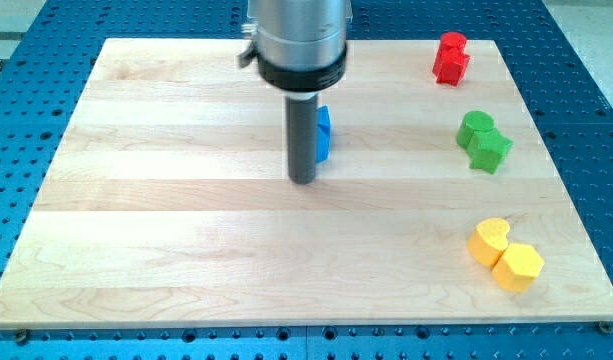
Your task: Place the blue blocks on the top center
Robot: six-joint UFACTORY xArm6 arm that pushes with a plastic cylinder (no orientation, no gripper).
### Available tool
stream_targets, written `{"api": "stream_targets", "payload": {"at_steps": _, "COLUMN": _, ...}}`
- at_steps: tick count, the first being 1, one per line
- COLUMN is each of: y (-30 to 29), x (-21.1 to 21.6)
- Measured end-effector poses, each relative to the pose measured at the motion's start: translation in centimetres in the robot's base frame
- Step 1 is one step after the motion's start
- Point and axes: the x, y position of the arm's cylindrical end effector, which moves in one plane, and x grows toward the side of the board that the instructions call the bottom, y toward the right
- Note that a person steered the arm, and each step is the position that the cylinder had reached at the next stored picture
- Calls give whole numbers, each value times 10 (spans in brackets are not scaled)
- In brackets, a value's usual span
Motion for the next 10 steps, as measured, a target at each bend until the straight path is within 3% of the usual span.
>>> {"api": "stream_targets", "payload": {"at_steps": 1, "y": 23, "x": -25}}
{"api": "stream_targets", "payload": {"at_steps": 5, "y": 15, "x": -137}}
{"api": "stream_targets", "payload": {"at_steps": 7, "y": -44, "x": -148}}
{"api": "stream_targets", "payload": {"at_steps": 10, "y": -14, "x": -124}}
